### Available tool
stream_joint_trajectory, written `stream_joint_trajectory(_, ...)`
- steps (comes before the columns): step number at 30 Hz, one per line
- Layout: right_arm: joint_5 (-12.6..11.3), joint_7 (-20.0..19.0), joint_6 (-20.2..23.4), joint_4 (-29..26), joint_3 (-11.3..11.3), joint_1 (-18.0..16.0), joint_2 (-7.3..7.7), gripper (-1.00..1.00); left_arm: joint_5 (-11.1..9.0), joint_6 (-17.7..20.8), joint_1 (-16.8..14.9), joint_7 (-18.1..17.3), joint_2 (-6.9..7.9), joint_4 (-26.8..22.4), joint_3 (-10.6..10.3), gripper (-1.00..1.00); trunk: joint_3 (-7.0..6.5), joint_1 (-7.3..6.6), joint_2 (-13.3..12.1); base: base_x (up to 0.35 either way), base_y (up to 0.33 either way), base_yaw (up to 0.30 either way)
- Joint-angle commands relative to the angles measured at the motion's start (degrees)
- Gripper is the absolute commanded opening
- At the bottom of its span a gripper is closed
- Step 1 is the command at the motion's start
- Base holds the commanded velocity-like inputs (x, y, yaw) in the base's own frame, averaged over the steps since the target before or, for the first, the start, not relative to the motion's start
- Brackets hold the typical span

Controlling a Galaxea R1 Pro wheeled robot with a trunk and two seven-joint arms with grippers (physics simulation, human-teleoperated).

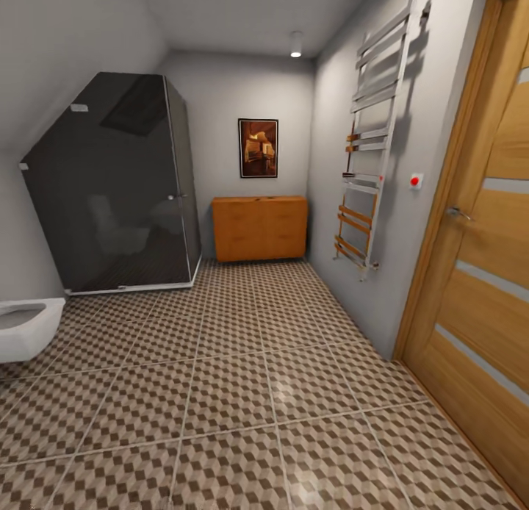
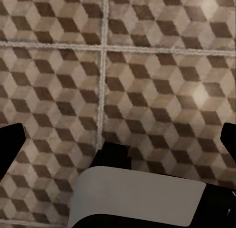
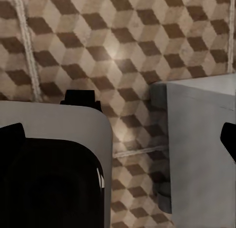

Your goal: Take the four mousetraps from the cabinet in the bathroom and place them on the bathroom floor. Make sure all four end up on the same floor surface, and ensure that at least two of them are either under or directly next to the same bathroom sink.

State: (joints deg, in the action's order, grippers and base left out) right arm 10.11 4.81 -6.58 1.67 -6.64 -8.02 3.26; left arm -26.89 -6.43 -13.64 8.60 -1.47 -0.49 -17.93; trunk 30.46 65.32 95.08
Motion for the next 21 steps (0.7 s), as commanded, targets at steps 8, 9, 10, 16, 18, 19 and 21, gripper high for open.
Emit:
stream_joint_trajectory(8,0.7,0.2,-0.3,0.2,-0.6,-0.1,-0.11,1.00,-0.4,-0.2,-0.1,0.2,-0.09,0.0,-0.5,1.00,0.06,0.00,0.0,0.000,0.000,0.273)
stream_joint_trajectory(9,0.7,0.2,-0.2,0.2,-0.6,-0.1,-0.13,1.00,-0.4,-0.2,-0.1,0.2,-0.09,0.0,-0.5,1.00,0.06,0.00,0.0,0.000,0.000,0.273)
stream_joint_trajectory(10,0.7,0.2,-0.2,0.2,-0.6,-0.1,-0.14,1.00,-0.4,-0.2,0.0,0.2,-0.10,0.0,-0.5,1.00,0.06,0.00,0.0,0.000,0.000,0.273)
stream_joint_trajectory(16,0.7,0.2,0.0,0.2,-0.6,-0.1,-0.16,1.00,-0.4,-0.2,0.0,0.2,-0.11,0.0,-0.5,1.00,0.06,0.00,0.0,0.000,0.000,0.273)
stream_joint_trajectory(18,0.7,0.2,0.0,0.2,-0.6,-0.1,-0.15,1.00,-0.4,-0.2,0.0,0.2,-0.11,0.0,-0.5,1.00,0.06,0.00,0.0,0.000,0.000,0.273)
stream_joint_trajectory(19,0.7,0.2,0.0,0.2,-0.6,-0.1,-0.15,1.00,-0.4,-0.2,0.0,0.2,-0.11,0.0,-0.5,1.00,0.06,0.00,0.0,0.000,0.000,0.273)
stream_joint_trajectory(21,0.8,0.2,0.0,0.2,-0.6,-0.1,-0.16,1.00,-0.4,-0.2,0.0,0.2,-0.11,0.0,-0.5,1.00,0.06,0.00,0.0,0.000,0.000,0.273)
